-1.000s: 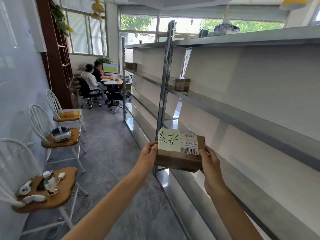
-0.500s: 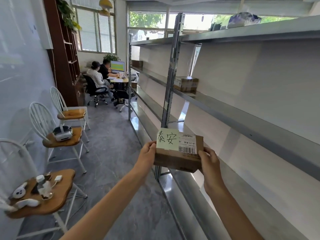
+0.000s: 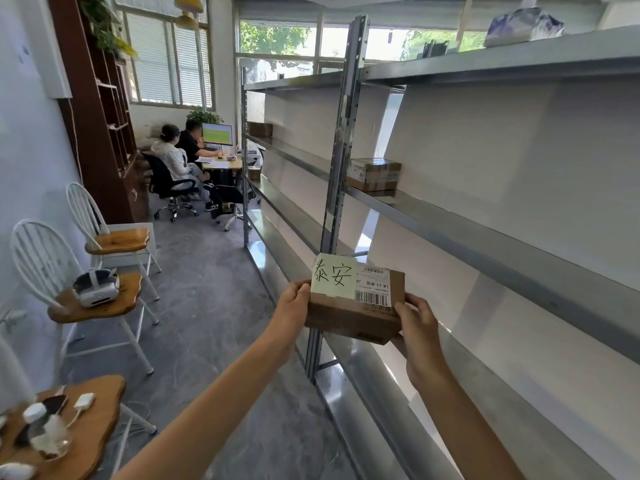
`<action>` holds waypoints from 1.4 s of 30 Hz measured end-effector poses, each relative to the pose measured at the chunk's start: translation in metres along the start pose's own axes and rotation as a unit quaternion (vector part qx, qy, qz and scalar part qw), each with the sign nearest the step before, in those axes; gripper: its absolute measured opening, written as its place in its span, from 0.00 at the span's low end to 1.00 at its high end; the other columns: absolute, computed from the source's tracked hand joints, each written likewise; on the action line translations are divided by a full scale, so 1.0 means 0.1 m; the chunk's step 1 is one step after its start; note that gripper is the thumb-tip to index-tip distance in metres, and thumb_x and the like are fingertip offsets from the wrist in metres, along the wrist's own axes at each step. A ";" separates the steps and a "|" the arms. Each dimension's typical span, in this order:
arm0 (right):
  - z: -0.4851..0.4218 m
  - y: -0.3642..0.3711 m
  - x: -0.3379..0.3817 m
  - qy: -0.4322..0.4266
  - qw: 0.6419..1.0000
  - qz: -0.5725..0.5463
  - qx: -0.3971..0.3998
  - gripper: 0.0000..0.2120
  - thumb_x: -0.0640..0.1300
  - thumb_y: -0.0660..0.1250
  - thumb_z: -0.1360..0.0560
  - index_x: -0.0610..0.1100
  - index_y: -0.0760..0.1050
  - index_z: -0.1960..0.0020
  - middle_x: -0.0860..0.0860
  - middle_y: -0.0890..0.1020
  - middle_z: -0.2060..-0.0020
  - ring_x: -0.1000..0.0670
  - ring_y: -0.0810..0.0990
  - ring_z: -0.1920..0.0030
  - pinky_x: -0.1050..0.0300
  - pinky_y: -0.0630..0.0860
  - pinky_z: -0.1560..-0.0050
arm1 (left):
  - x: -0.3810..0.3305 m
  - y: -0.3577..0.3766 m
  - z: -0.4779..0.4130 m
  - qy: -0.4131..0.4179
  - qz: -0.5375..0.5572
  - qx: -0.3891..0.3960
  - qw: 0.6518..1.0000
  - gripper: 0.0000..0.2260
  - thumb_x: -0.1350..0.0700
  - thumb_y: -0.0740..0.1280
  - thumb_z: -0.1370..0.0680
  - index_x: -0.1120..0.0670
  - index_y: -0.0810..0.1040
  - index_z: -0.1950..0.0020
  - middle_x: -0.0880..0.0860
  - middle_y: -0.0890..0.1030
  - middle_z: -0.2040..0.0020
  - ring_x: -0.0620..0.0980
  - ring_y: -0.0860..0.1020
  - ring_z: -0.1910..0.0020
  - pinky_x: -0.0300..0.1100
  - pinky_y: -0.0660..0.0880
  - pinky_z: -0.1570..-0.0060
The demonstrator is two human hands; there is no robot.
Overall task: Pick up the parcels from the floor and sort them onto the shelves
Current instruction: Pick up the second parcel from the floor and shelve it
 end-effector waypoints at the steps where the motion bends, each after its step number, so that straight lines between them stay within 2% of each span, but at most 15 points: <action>1: -0.07 0.07 0.00 0.001 1.000 0.000 -0.003 0.08 0.44 0.62 0.22 0.53 0.69 0.45 0.51 0.79 0.52 0.53 0.79 0.51 0.52 0.79 0.47 | -0.02 -0.03 -0.09 -0.001 0.001 0.002 1.000 0.11 0.51 0.52 0.18 0.45 0.72 0.42 0.52 0.74 0.41 0.52 0.71 0.42 0.55 0.66 0.33; 7: -0.44 0.48 0.00 0.000 1.000 -0.006 -0.023 0.09 0.46 0.63 0.22 0.51 0.70 0.42 0.48 0.79 0.49 0.53 0.80 0.52 0.55 0.80 0.50 | -0.13 -0.25 -0.66 0.005 -0.006 0.012 1.000 0.13 0.51 0.51 0.18 0.47 0.72 0.40 0.53 0.75 0.42 0.55 0.72 0.41 0.56 0.66 0.33; 10: -0.59 0.64 -0.01 -0.002 1.000 -0.005 -0.027 0.10 0.47 0.63 0.23 0.50 0.70 0.42 0.49 0.80 0.49 0.54 0.80 0.52 0.64 0.78 0.59 | -0.14 -0.33 -0.89 -0.001 -0.008 0.022 1.000 0.15 0.50 0.50 0.18 0.49 0.71 0.36 0.53 0.75 0.42 0.54 0.71 0.41 0.56 0.67 0.33; 12: -0.71 0.74 -0.02 -0.006 0.999 -0.005 -0.032 0.10 0.46 0.63 0.23 0.50 0.69 0.41 0.48 0.79 0.49 0.54 0.80 0.53 0.66 0.77 0.61 | -0.14 -0.37 -1.04 0.002 -0.006 0.027 1.000 0.14 0.51 0.51 0.18 0.49 0.71 0.37 0.51 0.75 0.46 0.54 0.71 0.42 0.55 0.68 0.35; 15: -0.87 0.87 -0.06 -0.012 0.999 0.004 -0.037 0.11 0.46 0.62 0.22 0.51 0.69 0.41 0.48 0.78 0.48 0.55 0.79 0.53 0.65 0.77 0.59 | -0.16 -0.42 -1.27 0.007 -0.006 0.033 0.999 0.14 0.52 0.51 0.18 0.50 0.71 0.37 0.53 0.74 0.44 0.53 0.72 0.43 0.51 0.72 0.39; 17: -0.98 0.95 -0.10 -0.013 0.999 0.007 -0.045 0.10 0.47 0.62 0.22 0.52 0.69 0.41 0.48 0.78 0.48 0.55 0.79 0.53 0.65 0.77 0.58 | -0.15 -0.43 -1.41 0.007 -0.010 0.036 0.999 0.15 0.53 0.51 0.18 0.50 0.71 0.36 0.52 0.74 0.46 0.50 0.72 0.48 0.47 0.73 0.46; 19: -1.08 1.01 -0.14 -0.011 0.998 0.013 -0.055 0.10 0.47 0.62 0.22 0.52 0.68 0.41 0.48 0.78 0.47 0.53 0.79 0.51 0.62 0.78 0.55 | -0.12 -0.43 -1.53 0.004 -0.014 0.036 0.999 0.15 0.53 0.50 0.18 0.51 0.70 0.35 0.52 0.73 0.47 0.49 0.72 0.51 0.46 0.73 0.49; 24: -1.35 1.10 -0.24 0.002 0.997 0.023 -0.072 0.12 0.46 0.61 0.22 0.50 0.69 0.39 0.45 0.78 0.43 0.47 0.79 0.46 0.50 0.79 0.44 | -0.08 -0.40 -1.86 -0.008 -0.021 0.041 0.999 0.15 0.54 0.50 0.18 0.52 0.70 0.34 0.55 0.73 0.43 0.52 0.71 0.46 0.50 0.72 0.42; 29: -1.73 1.16 -0.42 0.009 0.997 0.022 -0.073 0.10 0.45 0.61 0.22 0.49 0.70 0.41 0.44 0.79 0.44 0.46 0.80 0.47 0.53 0.79 0.48 | 0.02 -0.34 -2.26 -0.016 -0.032 0.066 0.997 0.15 0.53 0.51 0.18 0.52 0.70 0.35 0.55 0.74 0.40 0.54 0.71 0.41 0.51 0.71 0.42; 33: -2.14 1.21 -0.59 0.017 0.997 0.027 -0.077 0.08 0.46 0.61 0.22 0.52 0.69 0.43 0.45 0.79 0.45 0.48 0.80 0.47 0.59 0.78 0.54 | 0.09 -0.24 -2.70 -0.025 -0.038 0.066 0.997 0.15 0.52 0.51 0.18 0.51 0.70 0.35 0.55 0.74 0.39 0.54 0.71 0.40 0.54 0.70 0.37; 36: -2.48 1.23 -0.67 0.024 0.996 0.040 -0.077 0.09 0.46 0.61 0.21 0.50 0.69 0.41 0.45 0.78 0.43 0.47 0.79 0.46 0.55 0.79 0.48 | 0.12 -0.10 -3.04 -0.039 -0.038 0.063 0.997 0.15 0.52 0.51 0.18 0.51 0.70 0.35 0.55 0.74 0.39 0.54 0.71 0.40 0.52 0.71 0.38; 39: -2.83 1.22 -0.72 0.033 0.996 0.039 -0.077 0.10 0.46 0.61 0.21 0.49 0.69 0.40 0.44 0.78 0.42 0.45 0.79 0.44 0.49 0.78 0.43 | 0.14 0.05 -3.38 -0.053 -0.044 0.075 0.995 0.15 0.53 0.50 0.18 0.52 0.69 0.35 0.56 0.73 0.39 0.55 0.71 0.40 0.55 0.69 0.36; 42: -3.15 1.22 -0.77 0.044 0.995 0.050 -0.076 0.13 0.47 0.61 0.21 0.47 0.69 0.37 0.43 0.78 0.42 0.45 0.79 0.44 0.51 0.79 0.44 | 0.17 0.20 -3.72 -0.067 -0.053 0.079 0.993 0.15 0.53 0.50 0.18 0.53 0.68 0.34 0.57 0.73 0.38 0.56 0.71 0.39 0.56 0.69 0.35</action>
Point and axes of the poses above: each hand's wrist, its own z-axis away from the middle knuckle, its own y-axis out of the palm, x = y × z, the point moved 3 cm from there along -z, towards the middle knuckle
